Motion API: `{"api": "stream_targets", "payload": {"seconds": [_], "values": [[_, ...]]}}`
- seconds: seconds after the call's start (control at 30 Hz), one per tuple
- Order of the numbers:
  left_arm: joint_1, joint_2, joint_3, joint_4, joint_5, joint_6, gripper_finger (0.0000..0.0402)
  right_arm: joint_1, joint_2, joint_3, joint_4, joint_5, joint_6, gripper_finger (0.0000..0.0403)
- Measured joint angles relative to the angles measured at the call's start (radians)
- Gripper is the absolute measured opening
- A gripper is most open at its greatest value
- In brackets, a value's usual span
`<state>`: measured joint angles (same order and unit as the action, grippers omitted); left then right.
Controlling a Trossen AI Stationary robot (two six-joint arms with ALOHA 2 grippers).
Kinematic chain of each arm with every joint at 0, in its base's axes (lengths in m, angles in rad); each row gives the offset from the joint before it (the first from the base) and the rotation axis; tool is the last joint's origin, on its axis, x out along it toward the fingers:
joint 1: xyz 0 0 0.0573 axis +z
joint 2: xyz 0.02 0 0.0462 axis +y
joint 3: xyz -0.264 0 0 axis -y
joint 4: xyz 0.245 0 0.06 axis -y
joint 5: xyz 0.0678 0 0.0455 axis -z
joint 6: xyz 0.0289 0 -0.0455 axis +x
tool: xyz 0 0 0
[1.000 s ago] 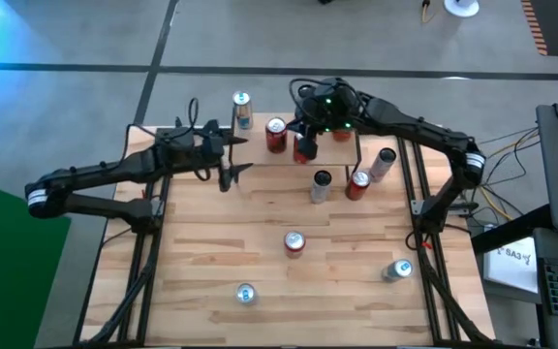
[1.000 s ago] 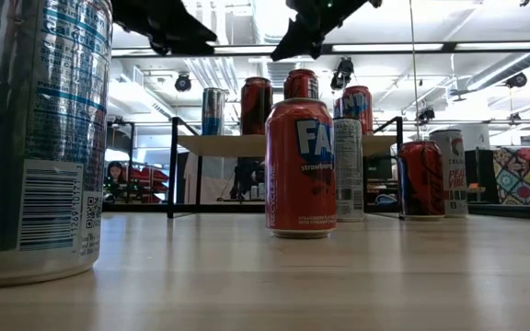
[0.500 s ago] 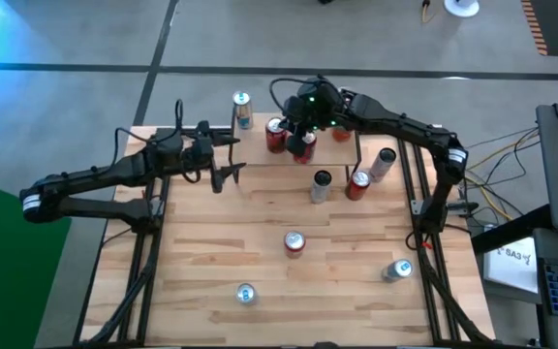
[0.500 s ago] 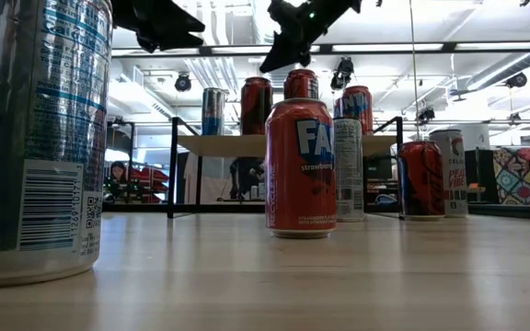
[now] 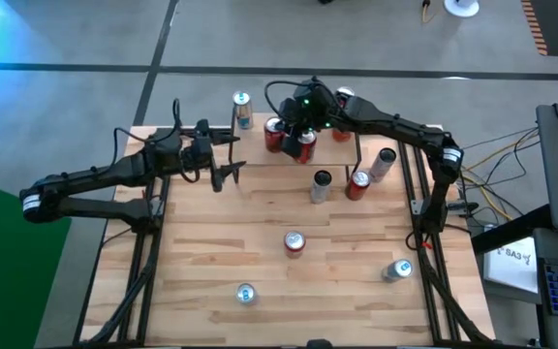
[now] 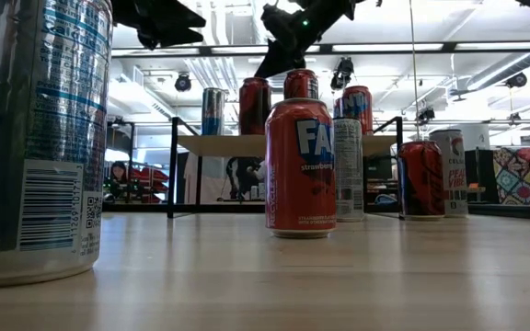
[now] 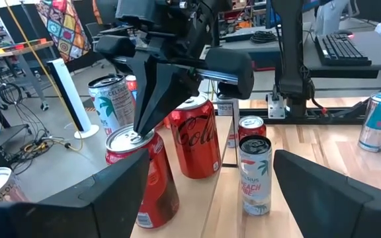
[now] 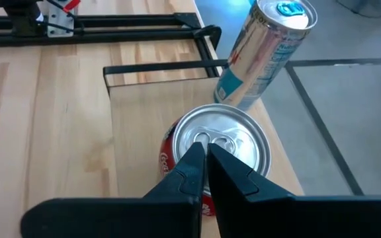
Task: Place canned beverage on shelf
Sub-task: Adjust the red soda can on the shelf
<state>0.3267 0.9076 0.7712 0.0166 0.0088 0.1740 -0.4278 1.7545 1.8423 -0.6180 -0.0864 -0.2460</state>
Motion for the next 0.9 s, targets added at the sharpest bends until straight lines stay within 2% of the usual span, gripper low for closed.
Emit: {"api": "stream_targets", "payload": {"seconds": [0.2,0.43,0.63,0.7,0.83,0.9], "values": [[0.000,0.001,0.000,0.016,0.000,0.000,0.0309,0.000,0.000,-0.002,0.010,-0.004,0.000,0.0012],[0.000,0.014,0.000,0.059,0.000,0.000,0.0309,0.007,0.009,-0.003,0.040,-0.070,-0.006,0.0012],[0.000,0.112,-0.001,0.123,-0.002,-0.026,0.0309,0.003,-0.017,0.033,0.024,-0.047,-0.022,0.0012],[0.001,0.156,-0.001,0.171,-0.046,-0.036,0.0309,-0.002,-0.021,0.061,-0.027,0.003,-0.043,0.0012],[0.006,0.240,-0.002,0.241,-0.200,-0.056,0.0319,-0.005,-0.021,0.093,-0.121,0.105,-0.069,0.0012],[0.010,0.278,-0.002,0.290,-0.207,-0.061,0.0329,-0.003,-0.021,0.100,-0.137,0.109,-0.071,0.0012]]}}
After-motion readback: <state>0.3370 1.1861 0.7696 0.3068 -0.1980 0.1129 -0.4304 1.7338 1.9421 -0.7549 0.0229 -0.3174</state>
